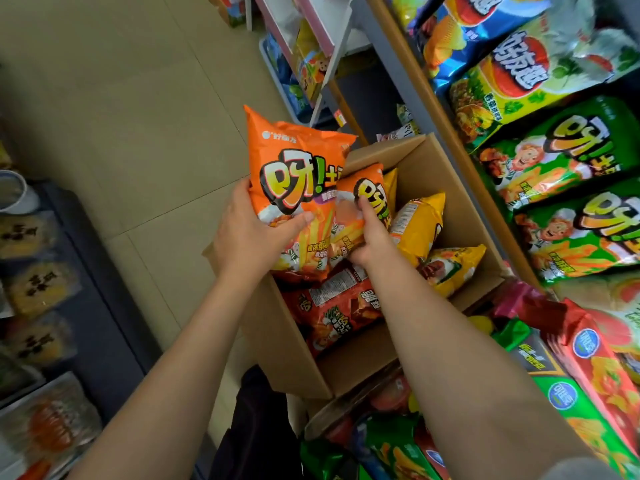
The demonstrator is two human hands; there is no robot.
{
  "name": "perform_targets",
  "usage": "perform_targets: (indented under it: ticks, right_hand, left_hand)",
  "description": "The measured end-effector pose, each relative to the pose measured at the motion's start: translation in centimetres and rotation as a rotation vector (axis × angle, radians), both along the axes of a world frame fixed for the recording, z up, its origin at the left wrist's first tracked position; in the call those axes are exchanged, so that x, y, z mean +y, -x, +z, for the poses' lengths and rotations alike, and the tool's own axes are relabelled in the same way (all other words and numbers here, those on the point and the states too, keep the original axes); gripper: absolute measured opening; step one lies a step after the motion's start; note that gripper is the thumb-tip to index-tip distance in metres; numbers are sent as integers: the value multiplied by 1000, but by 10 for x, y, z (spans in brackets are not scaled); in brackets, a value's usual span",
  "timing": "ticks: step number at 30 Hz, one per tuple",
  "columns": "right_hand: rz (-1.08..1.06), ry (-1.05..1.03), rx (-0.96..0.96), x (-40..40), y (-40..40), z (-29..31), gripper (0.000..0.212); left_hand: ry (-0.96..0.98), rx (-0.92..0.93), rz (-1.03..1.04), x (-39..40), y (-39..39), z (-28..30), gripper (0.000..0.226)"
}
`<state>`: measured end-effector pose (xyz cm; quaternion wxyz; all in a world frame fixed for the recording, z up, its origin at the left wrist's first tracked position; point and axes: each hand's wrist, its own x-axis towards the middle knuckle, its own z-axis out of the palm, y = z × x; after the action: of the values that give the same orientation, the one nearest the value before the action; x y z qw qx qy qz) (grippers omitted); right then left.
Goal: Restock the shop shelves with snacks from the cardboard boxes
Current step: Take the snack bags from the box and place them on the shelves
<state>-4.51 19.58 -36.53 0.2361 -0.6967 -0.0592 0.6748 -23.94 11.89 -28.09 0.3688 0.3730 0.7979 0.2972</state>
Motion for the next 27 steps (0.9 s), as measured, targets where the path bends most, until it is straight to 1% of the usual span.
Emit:
perform_targets:
  ticks: [2, 3, 4, 5, 7, 8, 9, 10, 12, 14, 16, 18, 19, 21, 22, 25, 27]
  right_hand:
    - [-18, -26, -19, 4, -22, -26, 98]
    - [-27, -44, -89, 5, -30, -27, 108]
    - [-29, -80, -141, 5, -33, -11, 113]
    - [-46, -135, -201, 3, -29, 20, 110]
    - [13, -260, -347, -4, -27, 80, 85]
    - [61, -334, -422, -4, -31, 104, 79]
    - [106, -402, -508, -4, -40, 122, 76]
    - [157, -466, -596, -3, -49, 139, 78]
    - [269, -548, -749, -10, -67, 180, 90]
    - [306, -616, -815, -25, -96, 214, 99]
    - [296, -655, -872, -51, -129, 251, 90]
    - [248, -698, -844, -81, -162, 281, 76]
    - [222, -725, -803, -95, -180, 292, 65]
    - [193, -808, -739, -126, -210, 320, 38]
    - [157, -845, -712, -140, -225, 334, 33]
    - [-16, -974, -709, -175, -273, 369, 49]
    - [-128, -1062, -748, -194, -307, 388, 50]
  left_hand:
    - [2, -74, 26, -3, 0, 3, 90]
    - [-6, -117, 50, -5, 0, 4, 88]
    - [-23, -158, 69, -8, -2, 7, 85]
    - [-36, -187, 70, -11, -5, 12, 82]
    - [-66, -225, 46, -19, -17, 23, 77]
    - [-84, -242, 34, -23, -25, 30, 77]
    - [-100, -250, 22, -26, -33, 36, 78]
    - [-120, -255, 15, -29, -42, 42, 79]
    - [-146, -228, 10, -33, -59, 58, 79]
    - [-164, -182, 12, -35, -75, 71, 77]
    - [-178, -124, -27, -36, -92, 88, 74]
    - [-191, -92, -91, -38, -115, 108, 70]
    - [-203, -83, -129, -37, -129, 119, 68]
    - [-262, -72, -221, -40, -162, 148, 66]
    - [-302, -73, -270, -41, -179, 165, 67]
    - [-424, -69, -377, -43, -231, 213, 75]
    - [-466, -53, -457, -42, -262, 242, 70]
